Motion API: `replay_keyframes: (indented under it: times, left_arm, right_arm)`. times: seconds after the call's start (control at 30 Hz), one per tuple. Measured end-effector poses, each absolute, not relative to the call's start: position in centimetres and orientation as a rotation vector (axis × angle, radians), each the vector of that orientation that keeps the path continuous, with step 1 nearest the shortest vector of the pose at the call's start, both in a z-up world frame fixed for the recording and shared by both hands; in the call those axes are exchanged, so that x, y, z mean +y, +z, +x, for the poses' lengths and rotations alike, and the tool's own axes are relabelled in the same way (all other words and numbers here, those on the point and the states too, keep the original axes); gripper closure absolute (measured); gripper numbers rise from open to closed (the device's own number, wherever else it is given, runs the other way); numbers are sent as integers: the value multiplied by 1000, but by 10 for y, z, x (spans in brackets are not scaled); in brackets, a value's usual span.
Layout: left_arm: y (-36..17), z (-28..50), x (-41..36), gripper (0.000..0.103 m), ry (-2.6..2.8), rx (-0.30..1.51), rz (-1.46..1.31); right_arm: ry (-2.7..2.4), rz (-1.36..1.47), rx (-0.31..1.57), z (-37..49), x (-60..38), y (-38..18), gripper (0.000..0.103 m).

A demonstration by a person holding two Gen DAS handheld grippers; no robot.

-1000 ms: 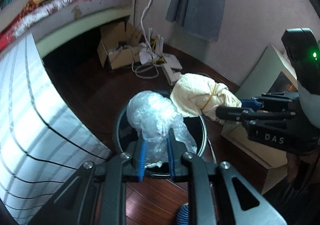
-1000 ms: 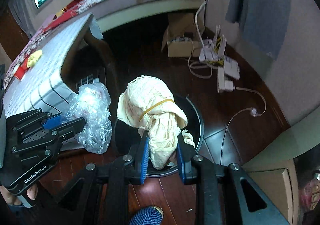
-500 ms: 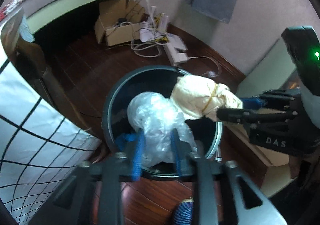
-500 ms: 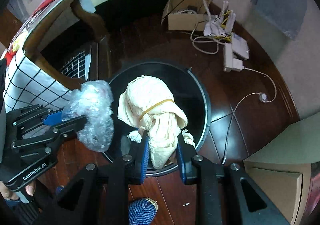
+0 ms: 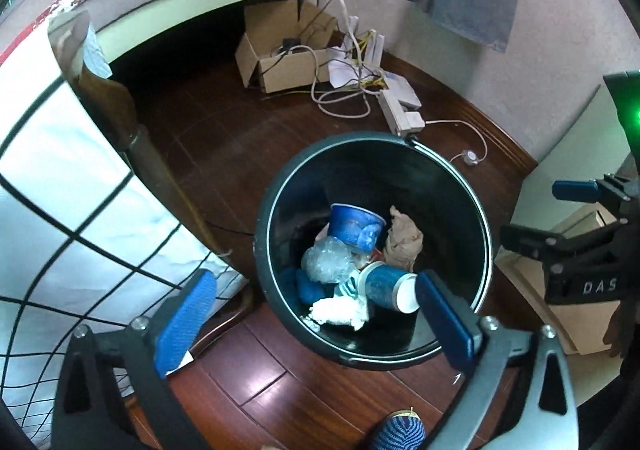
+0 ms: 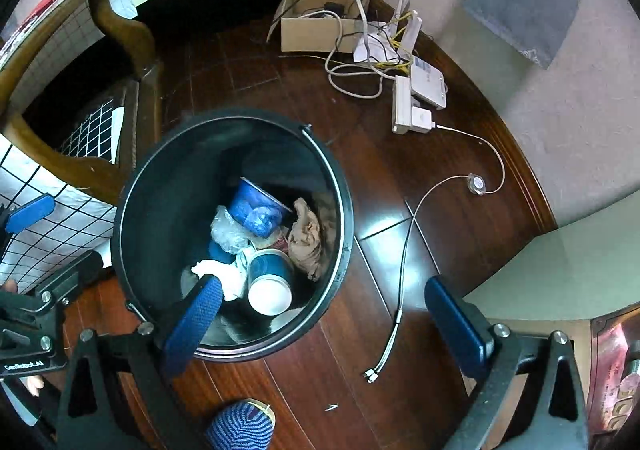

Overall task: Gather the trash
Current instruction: 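Move both tools back to the table toward the paper cup and yellow cloth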

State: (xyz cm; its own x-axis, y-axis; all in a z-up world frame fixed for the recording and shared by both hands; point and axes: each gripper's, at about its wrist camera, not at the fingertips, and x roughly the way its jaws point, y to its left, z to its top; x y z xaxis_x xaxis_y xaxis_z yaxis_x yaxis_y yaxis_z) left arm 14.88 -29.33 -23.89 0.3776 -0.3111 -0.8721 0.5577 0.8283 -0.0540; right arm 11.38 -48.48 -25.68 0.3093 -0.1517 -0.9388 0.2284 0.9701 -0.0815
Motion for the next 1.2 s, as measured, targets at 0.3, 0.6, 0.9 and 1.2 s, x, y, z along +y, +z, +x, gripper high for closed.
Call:
replay_keyframes:
  times: [0.3, 0.6, 0.9, 1.2]
  left_arm:
    - [-224, 144, -291, 3, -560, 1021, 269]
    - [-198, 135, -281, 3, -558, 976, 257]
    - [-161, 123, -260, 3, -552, 915, 222]
    - [-119, 119, -214, 3, -496, 832, 163]
  right_arm:
    - [-249, 76, 1186, 109, -476, -242, 1]
    - [-255, 106, 1121, 98, -467, -215, 1]
    - [-245, 108, 1054, 89, -447, -179, 1]
    - [-200, 79, 980, 97, -416, -142, 1]
